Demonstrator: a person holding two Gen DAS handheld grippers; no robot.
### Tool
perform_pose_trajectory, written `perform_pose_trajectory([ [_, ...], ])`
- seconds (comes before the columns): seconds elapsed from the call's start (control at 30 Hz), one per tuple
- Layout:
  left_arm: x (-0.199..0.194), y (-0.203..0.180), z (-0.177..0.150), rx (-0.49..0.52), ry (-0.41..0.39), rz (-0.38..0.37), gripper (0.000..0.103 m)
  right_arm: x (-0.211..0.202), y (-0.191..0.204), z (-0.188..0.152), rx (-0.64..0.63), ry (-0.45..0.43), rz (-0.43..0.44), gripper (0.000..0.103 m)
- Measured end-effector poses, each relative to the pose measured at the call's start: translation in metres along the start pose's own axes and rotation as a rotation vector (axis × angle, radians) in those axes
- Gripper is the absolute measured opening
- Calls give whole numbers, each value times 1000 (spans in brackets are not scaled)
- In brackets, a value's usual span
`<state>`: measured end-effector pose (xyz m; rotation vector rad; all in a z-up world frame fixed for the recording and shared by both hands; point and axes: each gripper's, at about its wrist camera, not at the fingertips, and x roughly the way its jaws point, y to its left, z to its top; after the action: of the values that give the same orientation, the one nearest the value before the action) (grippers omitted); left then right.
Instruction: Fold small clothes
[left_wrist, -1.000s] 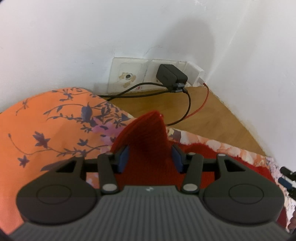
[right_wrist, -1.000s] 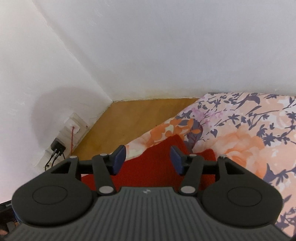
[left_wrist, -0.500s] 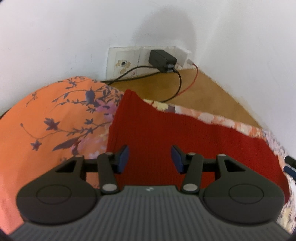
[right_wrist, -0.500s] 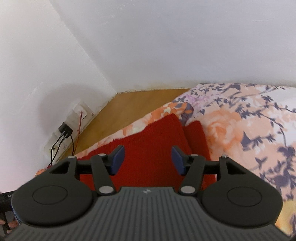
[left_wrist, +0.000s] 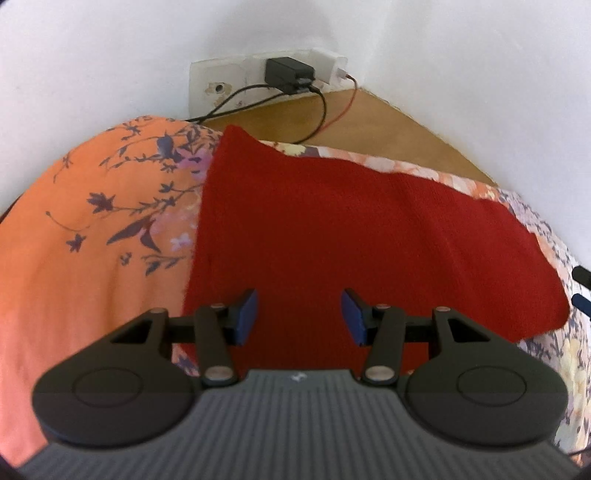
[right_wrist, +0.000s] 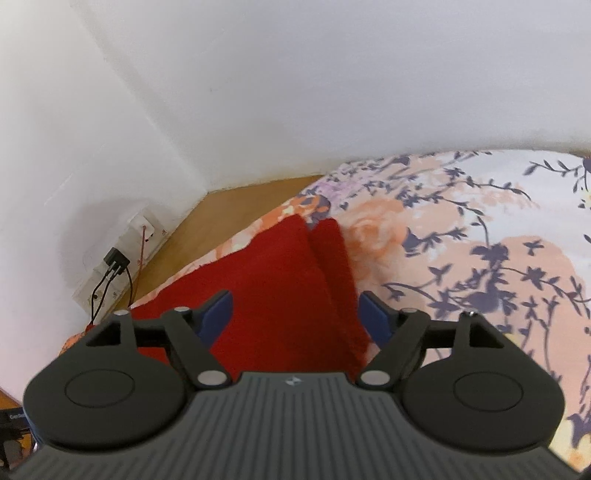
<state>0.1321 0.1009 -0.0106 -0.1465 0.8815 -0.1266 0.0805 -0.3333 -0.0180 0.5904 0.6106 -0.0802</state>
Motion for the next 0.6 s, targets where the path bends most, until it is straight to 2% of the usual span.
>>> perform_pose_trajectory([
  [0.23, -8, -21, -12, 5, 18, -15, 52, 17, -27, 10, 14, 82, 54, 89],
  [0.6, -7, -39, -28, -19, 61, 45, 52, 62, -35, 13, 41, 206, 169, 89],
])
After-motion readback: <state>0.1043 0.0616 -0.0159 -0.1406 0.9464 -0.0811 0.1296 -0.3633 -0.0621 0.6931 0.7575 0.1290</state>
